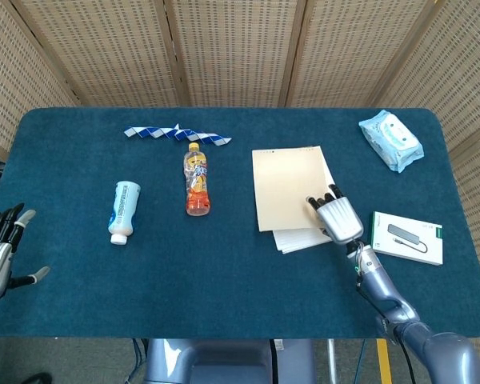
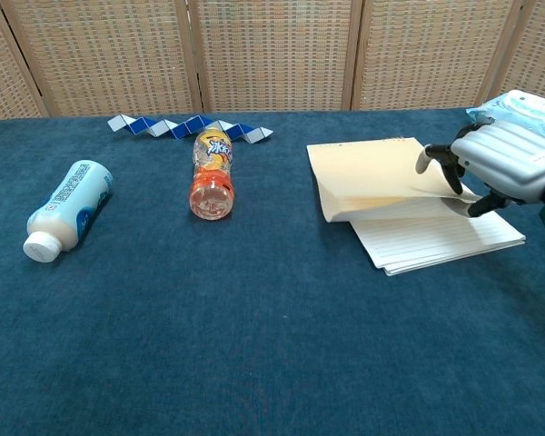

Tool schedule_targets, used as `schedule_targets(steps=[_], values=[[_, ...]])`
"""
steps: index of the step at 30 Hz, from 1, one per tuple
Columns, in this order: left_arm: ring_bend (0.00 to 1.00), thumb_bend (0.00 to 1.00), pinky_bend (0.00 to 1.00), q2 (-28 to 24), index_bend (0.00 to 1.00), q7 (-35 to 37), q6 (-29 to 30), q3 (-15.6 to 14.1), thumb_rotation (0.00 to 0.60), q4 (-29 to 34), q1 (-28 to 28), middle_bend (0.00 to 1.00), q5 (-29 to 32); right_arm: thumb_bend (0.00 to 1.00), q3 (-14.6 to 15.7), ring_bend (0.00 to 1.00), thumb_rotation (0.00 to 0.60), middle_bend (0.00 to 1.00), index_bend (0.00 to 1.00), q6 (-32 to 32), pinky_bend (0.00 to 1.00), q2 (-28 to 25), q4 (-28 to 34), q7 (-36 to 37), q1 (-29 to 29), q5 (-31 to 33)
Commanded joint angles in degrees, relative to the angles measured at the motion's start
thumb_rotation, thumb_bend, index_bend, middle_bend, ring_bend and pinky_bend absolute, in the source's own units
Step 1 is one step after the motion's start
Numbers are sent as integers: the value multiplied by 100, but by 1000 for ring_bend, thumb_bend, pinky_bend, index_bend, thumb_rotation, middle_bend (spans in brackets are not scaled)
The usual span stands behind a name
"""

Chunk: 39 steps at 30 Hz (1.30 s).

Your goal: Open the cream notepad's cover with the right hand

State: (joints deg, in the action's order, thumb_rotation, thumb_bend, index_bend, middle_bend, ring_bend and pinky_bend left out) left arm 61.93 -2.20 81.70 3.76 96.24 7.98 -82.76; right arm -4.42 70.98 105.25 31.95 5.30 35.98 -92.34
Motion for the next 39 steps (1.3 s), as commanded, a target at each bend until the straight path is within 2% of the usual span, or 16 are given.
schedule_targets(steps=[1,8,14,23,32,37,39], values=[[0,0,0,-4,0,2,15,-6,600,6,-5,0,-15,504,260,481,600,621,644,135,230,-149,-99,413,-92,-185],[0,0,0,-2,0,0,33,-23,600,12,-14,0,-44,504,556,483,600,624,649,551,277,-369,-249,842,-257,-438],[0,0,0,15,0,-52,37,-42,600,28,-15,0,-67,506,889,483,600,627,651,1255,282,-685,-194,1198,-467,-806],[0,0,0,23,0,-79,67,-61,600,43,-27,0,-106,505,1586,483,600,630,656,2136,282,-1353,579,1071,-763,-1582],[0,0,0,19,0,-62,88,-74,600,41,-37,0,-140,506,1963,483,600,630,657,2564,287,-1825,1368,751,-864,-2127],[0,0,0,27,0,-68,76,-78,600,36,-34,0,-136,506,1851,483,600,634,659,2567,301,-2088,1956,862,-819,-2037],[0,0,0,26,0,-72,73,-77,600,38,-30,0,-137,505,1519,483,600,637,663,2420,309,-2244,2367,1114,-721,-1630]])
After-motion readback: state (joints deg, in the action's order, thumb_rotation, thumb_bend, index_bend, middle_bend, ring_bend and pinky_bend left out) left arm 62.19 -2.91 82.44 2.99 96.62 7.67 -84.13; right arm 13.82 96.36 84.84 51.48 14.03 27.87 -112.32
